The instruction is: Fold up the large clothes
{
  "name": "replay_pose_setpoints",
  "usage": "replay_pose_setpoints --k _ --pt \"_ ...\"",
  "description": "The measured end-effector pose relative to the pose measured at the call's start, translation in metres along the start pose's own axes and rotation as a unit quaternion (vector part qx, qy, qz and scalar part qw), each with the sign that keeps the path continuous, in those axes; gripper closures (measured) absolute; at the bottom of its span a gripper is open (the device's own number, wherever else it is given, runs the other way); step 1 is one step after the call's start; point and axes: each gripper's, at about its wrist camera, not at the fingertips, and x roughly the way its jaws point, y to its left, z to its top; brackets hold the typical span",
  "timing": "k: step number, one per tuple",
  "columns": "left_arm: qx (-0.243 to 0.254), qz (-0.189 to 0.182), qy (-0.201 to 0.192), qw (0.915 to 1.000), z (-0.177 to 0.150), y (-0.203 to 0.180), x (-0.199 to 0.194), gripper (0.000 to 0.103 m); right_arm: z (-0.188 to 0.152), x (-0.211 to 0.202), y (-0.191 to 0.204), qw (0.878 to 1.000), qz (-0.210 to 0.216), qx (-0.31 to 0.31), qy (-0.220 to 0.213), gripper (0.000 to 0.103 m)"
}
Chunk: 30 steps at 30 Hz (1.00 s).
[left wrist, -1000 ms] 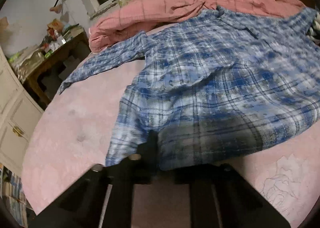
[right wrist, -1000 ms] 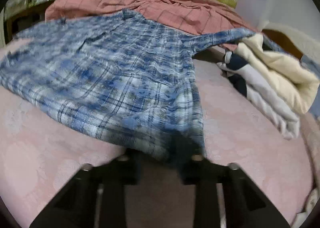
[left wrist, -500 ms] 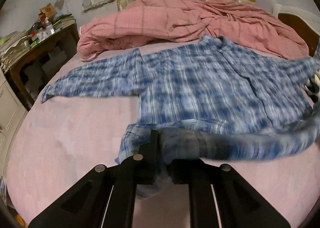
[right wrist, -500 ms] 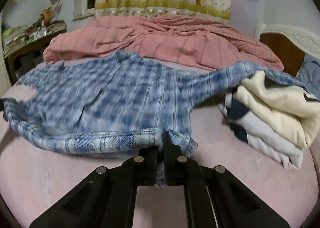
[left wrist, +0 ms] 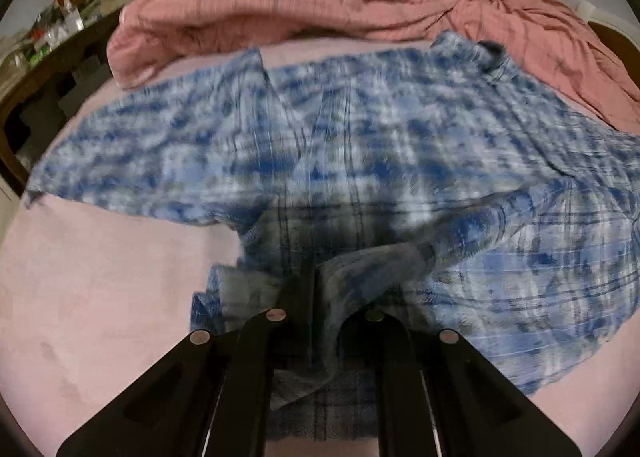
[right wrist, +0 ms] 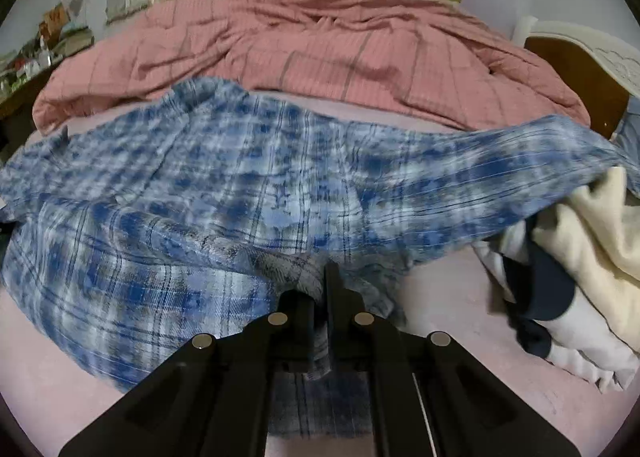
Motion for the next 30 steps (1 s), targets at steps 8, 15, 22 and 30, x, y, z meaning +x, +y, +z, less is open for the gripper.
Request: replay_pose_setpoints --k 8,15,22,30 --pt "-0.01 0.008 -0.066 0.9977 -0.006 0.005 -0.026 0.061 -0.005 -0.008 -0.013 0.997 -0.049 0.02 -0.05 0.042" --pt "-0.003 0.034 -0.19 0.9812 -0.007 -0.016 -0.111 0.006 0.002 -0.076 -0.036 0.984 -0.009 0.103 -0.142 0.016" --pt "0.032 -0.025 -0.167 0.9851 0.014 -0.074 -0.127 0.002 0.038 -0.093 -0.003 0.992 0.078 0.068 -0.075 0.016" --pt "0.006 -0.085 -0.16 0.9834 0.029 -0.115 -0.075 0.002 0.064 -0.019 0.073 0.986 0.15 0.078 -0.009 0.016"
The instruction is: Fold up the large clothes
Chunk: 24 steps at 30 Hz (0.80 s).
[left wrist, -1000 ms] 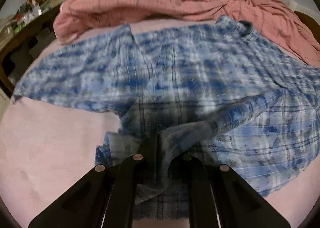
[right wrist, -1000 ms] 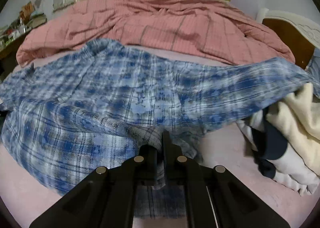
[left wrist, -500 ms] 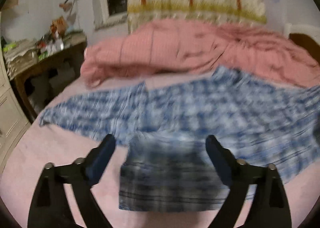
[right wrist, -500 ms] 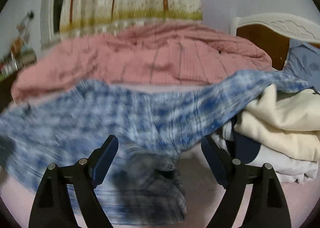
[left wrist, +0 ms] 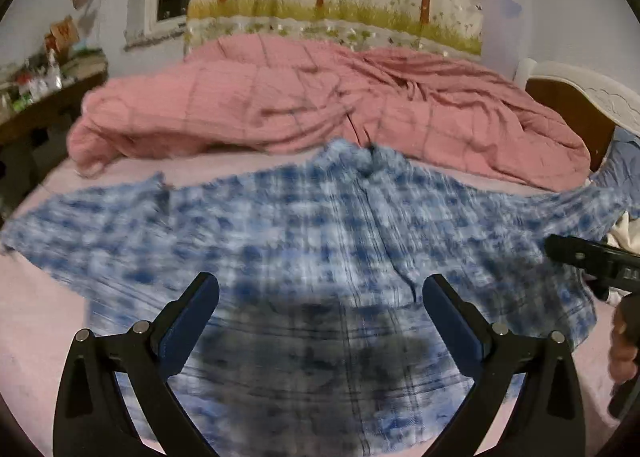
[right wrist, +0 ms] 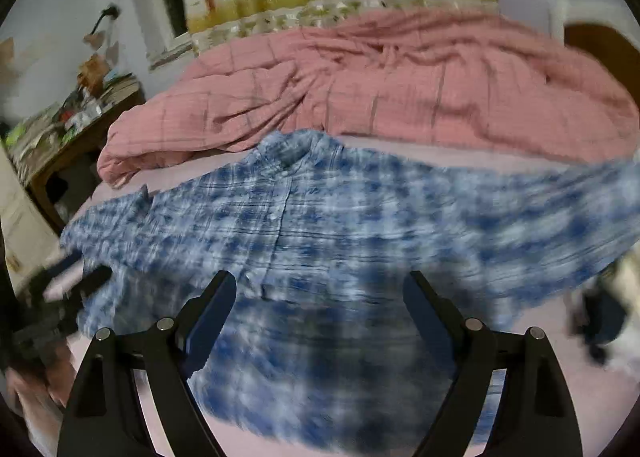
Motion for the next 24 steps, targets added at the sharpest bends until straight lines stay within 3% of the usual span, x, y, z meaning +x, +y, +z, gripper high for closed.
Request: replay_pose_setpoints --k 3,8,14,18,20,22,24 --pt "0.038 0.038 0.027 0.9982 -0.023 0.0 0.034 0.003 -0.022 0.044 0.007 0.997 -0.012 -0.028 0.071 0.016" --pt "0.052 0.061 0.079 0.9936 -0.038 0.002 0.069 0.005 -0.04 0.084 0.005 0.992 -0.034 -0.028 0.116 0.016" --pt "0.039 0.065 0.117 0.9902 -0.044 0.011 0.084 0.004 -0.047 0.089 0.008 0.991 -0.061 -0.058 0.108 0.016" --pt "0.04 0.078 0.111 0.9899 -0.045 0.017 0.082 0.004 -0.041 0.068 -0.024 0.988 -0.131 -0.049 0.068 0.016" --pt "0.033 0.088 0.106 0.9899 -0.043 0.024 0.077 0.004 -0.038 0.059 -0.046 0.984 -0.155 -0.051 0.066 0.025" --pt "0.02 0.101 0.101 0.9896 -0.041 0.035 0.072 0.004 -0.039 0.05 -0.078 0.986 -0.147 -0.017 0.075 0.066" --pt "0.013 0.114 0.094 0.989 -0.039 0.044 0.068 0.005 -0.043 0.041 -0.109 0.991 -0.108 0.028 0.074 0.078"
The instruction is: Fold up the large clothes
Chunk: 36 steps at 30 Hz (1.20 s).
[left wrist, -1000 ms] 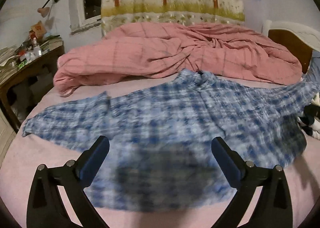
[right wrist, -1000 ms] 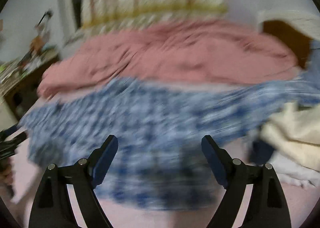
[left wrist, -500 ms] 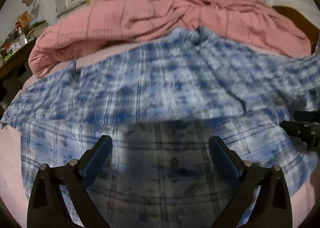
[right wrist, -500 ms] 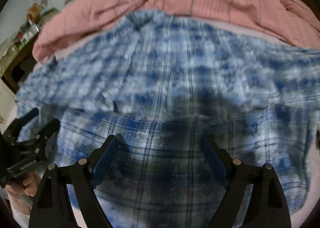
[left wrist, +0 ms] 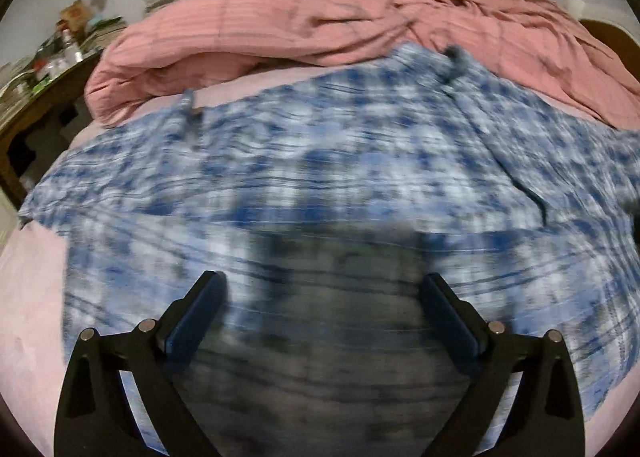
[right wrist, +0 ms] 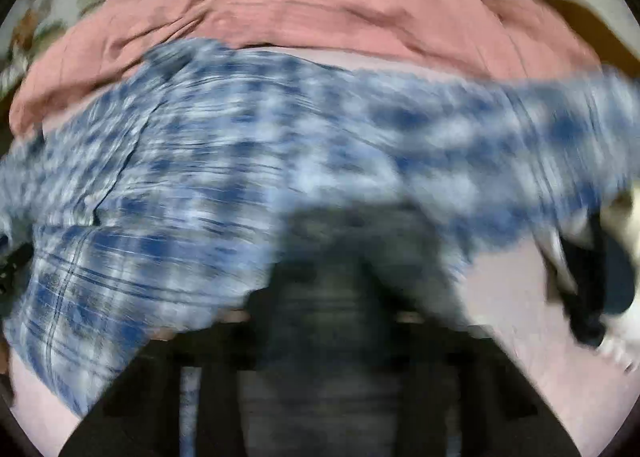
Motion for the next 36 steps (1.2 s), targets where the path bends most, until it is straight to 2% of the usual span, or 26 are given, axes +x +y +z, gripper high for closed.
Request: replay_pose_setpoints --k 1,3,7,12,17,18,23,26,28,30,32,34,36 --pt "-0.002 0.008 -0.005 1.0 0.0 0.004 -0.002 0.005 -0.002 -0.001 -0.008 1.0 0.009 0.01 -0.003 0.083" --pt "-0.004 0.016 -0.009 0.9998 0.001 0.01 -0.002 0.008 -0.005 -0.003 -0.017 0.999 0.02 0.022 -0.011 0.086" --pt "-0.014 0.008 -0.014 0.9998 0.001 0.022 -0.004 0.011 -0.006 -0.001 -0.017 1.0 -0.001 0.016 -0.024 0.09" --pt "-0.006 0.029 -0.037 0.9989 0.006 0.027 -0.015 0.012 -0.002 -0.001 -0.008 0.999 -0.025 0.001 -0.039 0.09" --pt "-0.009 0.021 -0.042 0.9989 0.005 0.036 -0.022 0.012 -0.006 0.005 0.001 0.998 -0.039 -0.01 -0.038 0.088" --pt "-0.012 0.023 -0.04 0.9989 0.004 0.039 -0.024 0.012 -0.007 0.006 0.001 0.999 -0.037 -0.01 -0.038 0.085" --pt "-0.032 0.033 -0.057 0.9973 -0.003 0.062 -0.05 0.011 -0.008 0.007 0.002 0.998 -0.04 -0.01 -0.037 0.085" --pt "-0.052 0.038 -0.049 0.9967 -0.011 0.08 -0.054 0.012 -0.007 0.006 0.002 0.998 -0.043 -0.009 -0.039 0.085" --pt "-0.07 0.039 -0.034 0.9962 -0.018 0.093 -0.047 0.016 -0.006 0.004 0.0 0.999 -0.037 0.0 -0.039 0.085" --pt "-0.088 0.036 -0.009 0.9955 -0.023 0.104 -0.033 0.034 -0.006 0.001 0.0 0.999 -0.026 0.005 -0.042 0.085" --pt "-0.111 0.019 0.018 0.9935 -0.026 0.115 -0.017 0.045 -0.004 -0.005 0.001 0.999 -0.011 0.0 -0.049 0.085" --pt "-0.129 0.0 0.033 0.9911 -0.028 0.121 -0.008 0.047 -0.003 -0.012 0.006 0.998 0.0 -0.01 -0.059 0.085" --pt "-0.13 -0.001 0.032 0.9909 -0.029 0.122 -0.008 0.05 -0.003 -0.021 0.011 0.997 0.007 -0.016 -0.08 0.085"
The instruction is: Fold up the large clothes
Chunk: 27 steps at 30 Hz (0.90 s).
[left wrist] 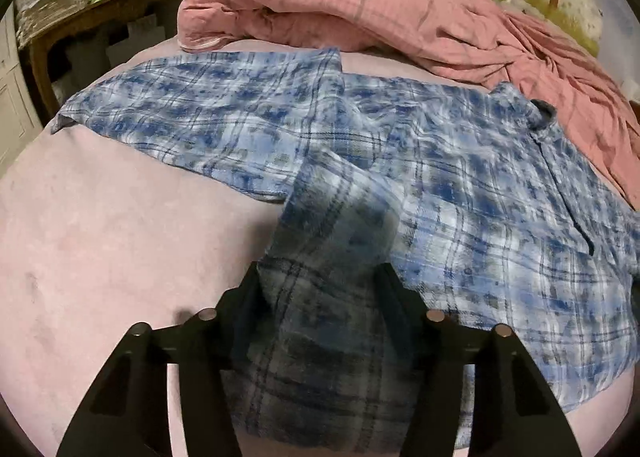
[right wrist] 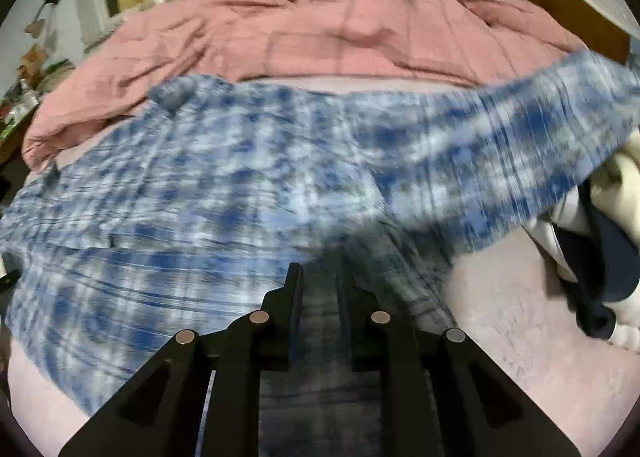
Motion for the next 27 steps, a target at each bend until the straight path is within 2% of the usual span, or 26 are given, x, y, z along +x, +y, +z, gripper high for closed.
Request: replay_pose_setpoints --k 2,4,6,10,12,18,21,24,27 --pt "0.01 0.011 0.004 0.9999 -0.002 -0.005 0.002 0.05 0.001 -0.011 0.002 0.999 0.001 0.001 -0.033 0.085" --pt "0.018 0.018 0.005 0.9997 -0.003 -0.007 0.004 0.05 0.001 -0.014 0.005 0.999 0.016 -0.001 -0.044 0.085" --pt "0.017 0.017 0.004 0.9997 -0.003 -0.008 0.004 0.05 0.0 -0.012 0.007 0.999 0.031 -0.007 -0.039 0.085" --pt "0.016 0.011 -0.005 0.9998 -0.003 -0.006 0.002 0.051 -0.006 0.002 0.008 1.0 0.021 -0.003 -0.012 0.085" --pt "0.017 0.007 -0.017 0.9997 -0.002 -0.005 -0.003 0.057 -0.008 0.006 0.006 1.0 0.021 0.003 -0.004 0.085" --pt "0.037 0.0 -0.114 0.9928 0.001 -0.014 -0.047 0.058 -0.006 -0.011 0.007 0.999 -0.008 -0.01 -0.036 0.085" --pt "0.04 -0.016 -0.149 0.9879 0.006 -0.02 -0.069 0.058 0.004 -0.031 0.008 0.998 -0.003 -0.007 -0.059 0.085" --pt "0.042 -0.02 -0.174 0.9836 0.013 -0.026 -0.096 0.058 0.016 -0.067 0.014 0.996 -0.004 -0.004 -0.094 0.085" --pt "0.058 -0.045 -0.204 0.9763 0.025 -0.036 -0.13 0.058 0.03 -0.103 0.032 0.991 -0.005 -0.012 -0.133 0.085"
